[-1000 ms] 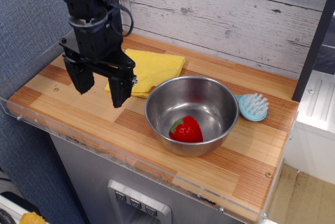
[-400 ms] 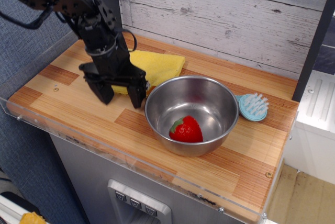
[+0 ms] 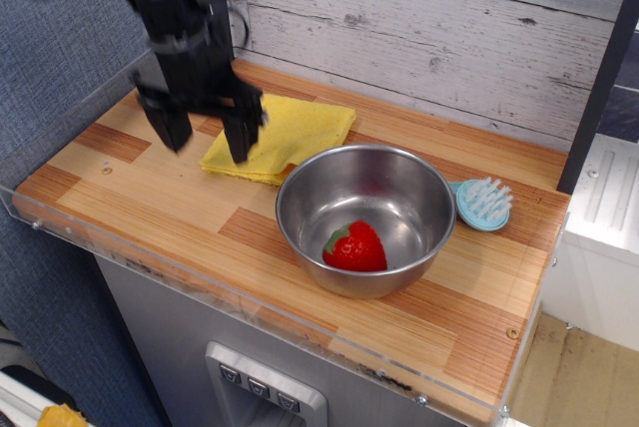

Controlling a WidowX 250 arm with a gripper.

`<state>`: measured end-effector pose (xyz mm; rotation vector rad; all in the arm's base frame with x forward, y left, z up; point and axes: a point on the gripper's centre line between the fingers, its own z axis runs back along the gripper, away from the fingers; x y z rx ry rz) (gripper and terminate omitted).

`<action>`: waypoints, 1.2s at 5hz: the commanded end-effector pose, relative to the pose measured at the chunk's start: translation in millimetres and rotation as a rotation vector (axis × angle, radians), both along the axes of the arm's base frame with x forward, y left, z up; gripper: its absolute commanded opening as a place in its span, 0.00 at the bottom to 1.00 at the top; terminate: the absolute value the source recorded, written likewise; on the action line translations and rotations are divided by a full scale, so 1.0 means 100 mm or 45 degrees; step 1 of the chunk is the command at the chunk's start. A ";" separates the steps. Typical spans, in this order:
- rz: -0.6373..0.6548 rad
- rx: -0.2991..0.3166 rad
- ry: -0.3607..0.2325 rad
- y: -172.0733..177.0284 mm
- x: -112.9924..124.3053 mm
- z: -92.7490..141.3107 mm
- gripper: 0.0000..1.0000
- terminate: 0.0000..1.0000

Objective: Move towel to left of pot

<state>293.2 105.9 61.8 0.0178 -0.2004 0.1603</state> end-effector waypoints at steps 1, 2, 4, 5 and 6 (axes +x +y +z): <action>0.034 -0.041 -0.083 -0.01 0.12 0.08 1.00 0.00; 0.130 0.006 -0.157 -0.04 0.17 -0.18 1.00 0.00; 0.212 -0.003 -0.275 -0.10 0.39 -0.33 1.00 0.00; 0.229 0.021 -0.268 -0.10 0.41 -0.38 1.00 0.00; 0.188 0.061 -0.168 -0.17 0.27 -0.55 1.00 0.00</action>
